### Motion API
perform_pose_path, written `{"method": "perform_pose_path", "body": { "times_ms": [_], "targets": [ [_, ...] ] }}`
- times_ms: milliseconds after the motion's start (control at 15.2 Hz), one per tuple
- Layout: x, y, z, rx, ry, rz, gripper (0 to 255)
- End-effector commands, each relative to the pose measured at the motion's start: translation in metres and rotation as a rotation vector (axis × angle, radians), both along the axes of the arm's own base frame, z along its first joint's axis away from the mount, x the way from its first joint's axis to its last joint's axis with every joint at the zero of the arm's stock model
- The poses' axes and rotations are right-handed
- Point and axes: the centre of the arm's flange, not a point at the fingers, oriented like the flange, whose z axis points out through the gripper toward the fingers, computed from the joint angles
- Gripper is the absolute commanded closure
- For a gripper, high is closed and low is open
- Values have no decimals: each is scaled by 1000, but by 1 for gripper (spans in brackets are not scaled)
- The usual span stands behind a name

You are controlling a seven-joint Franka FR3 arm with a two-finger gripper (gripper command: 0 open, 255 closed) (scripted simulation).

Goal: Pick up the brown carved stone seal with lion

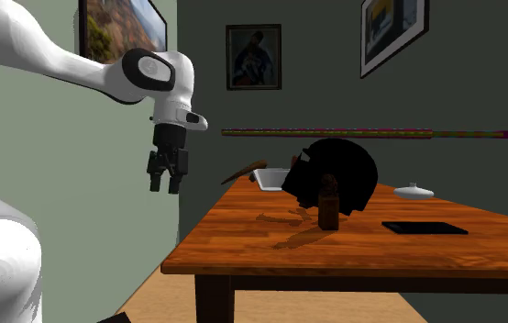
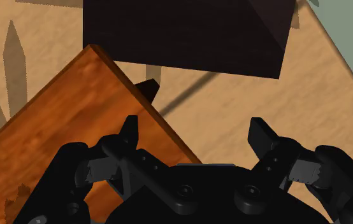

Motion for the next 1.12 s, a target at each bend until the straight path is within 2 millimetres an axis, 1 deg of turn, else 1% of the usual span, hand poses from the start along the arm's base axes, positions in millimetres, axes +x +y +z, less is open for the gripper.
{"method": "perform_pose_path", "body": {
  "times_ms": [0, 528, 1056],
  "targets": [
    [0, 0, 0, 0, 0, 0, 0],
    [82, -49, 0, -7, -79, -35, 0],
    [161, -100, 6, -15, -158, -70, 0]
  ]
}}
